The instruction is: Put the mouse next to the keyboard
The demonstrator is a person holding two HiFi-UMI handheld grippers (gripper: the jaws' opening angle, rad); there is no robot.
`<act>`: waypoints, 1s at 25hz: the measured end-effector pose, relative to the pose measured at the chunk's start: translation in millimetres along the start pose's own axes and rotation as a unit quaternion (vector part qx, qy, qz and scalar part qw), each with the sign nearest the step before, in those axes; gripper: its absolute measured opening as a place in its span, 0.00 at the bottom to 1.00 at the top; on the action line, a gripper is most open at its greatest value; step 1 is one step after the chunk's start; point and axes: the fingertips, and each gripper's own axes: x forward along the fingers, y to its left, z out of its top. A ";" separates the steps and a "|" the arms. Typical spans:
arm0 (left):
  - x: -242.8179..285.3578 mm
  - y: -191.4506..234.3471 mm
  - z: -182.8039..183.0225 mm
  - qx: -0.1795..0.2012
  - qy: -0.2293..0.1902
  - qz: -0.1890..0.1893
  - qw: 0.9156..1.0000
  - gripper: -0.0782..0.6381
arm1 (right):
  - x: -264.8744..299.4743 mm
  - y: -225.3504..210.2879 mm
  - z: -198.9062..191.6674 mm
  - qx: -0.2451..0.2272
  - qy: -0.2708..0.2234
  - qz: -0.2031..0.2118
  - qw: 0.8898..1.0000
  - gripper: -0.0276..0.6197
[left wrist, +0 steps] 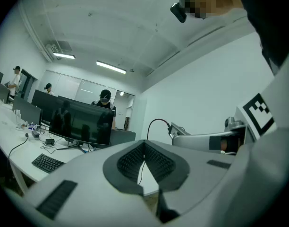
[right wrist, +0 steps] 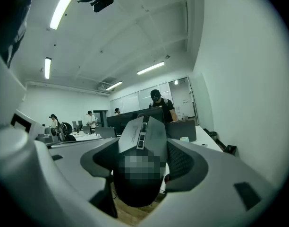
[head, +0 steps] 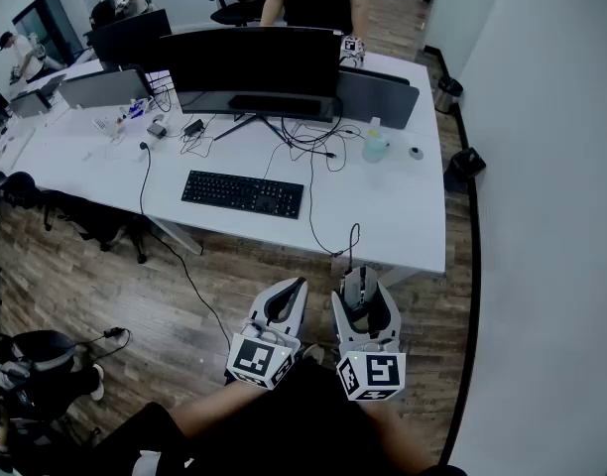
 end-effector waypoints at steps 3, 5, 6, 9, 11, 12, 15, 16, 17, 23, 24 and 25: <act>0.5 -2.7 3.0 0.006 0.000 -0.005 1.000 0.11 | -0.6 -1.2 2.1 -0.003 -0.001 0.000 1.000 0.54; 0.5 -4.8 3.0 0.008 0.001 -0.005 1.000 0.11 | -2.0 -2.7 2.6 -0.005 -0.001 0.000 1.000 0.54; 1.0 -5.6 3.0 0.008 0.001 -0.005 1.000 0.11 | -2.3 -4.1 3.0 -0.003 -0.001 0.000 1.000 0.54; 3.4 -7.7 3.1 0.012 0.003 0.001 1.000 0.11 | -0.9 -11.7 5.1 0.015 -0.006 0.001 1.000 0.54; 3.3 -9.9 2.6 0.014 0.005 0.006 1.000 0.11 | 0.3 -17.7 6.0 0.026 -0.010 0.002 1.000 0.54; 2.5 -11.0 2.1 0.015 0.006 0.008 1.000 0.11 | 1.1 -19.7 6.4 0.030 -0.011 0.002 0.999 0.54; -0.5 -12.6 -1.9 0.019 0.011 0.011 1.000 0.11 | 5.7 -22.3 3.7 0.038 -0.012 0.006 0.999 0.54; -0.9 -11.7 -4.5 0.018 0.014 0.013 1.000 0.11 | 7.6 -22.3 1.6 0.041 -0.010 0.007 0.999 0.54; -1.1 -10.1 -7.0 0.016 0.017 0.015 1.000 0.11 | 9.2 -22.0 -0.4 0.044 -0.009 0.009 0.999 0.54; 5.9 4.9 -16.0 -0.001 0.029 0.030 0.999 0.11 | 20.8 -22.7 -3.6 0.062 -0.001 0.015 0.998 0.54; 9.3 7.4 -17.6 -0.003 0.031 0.029 0.999 0.11 | 24.2 -23.2 -3.7 0.063 0.000 0.014 0.998 0.54; 13.5 10.0 -18.6 -0.004 0.033 0.026 0.999 0.11 | 28.3 -23.6 -4.1 0.061 0.002 0.012 0.998 0.54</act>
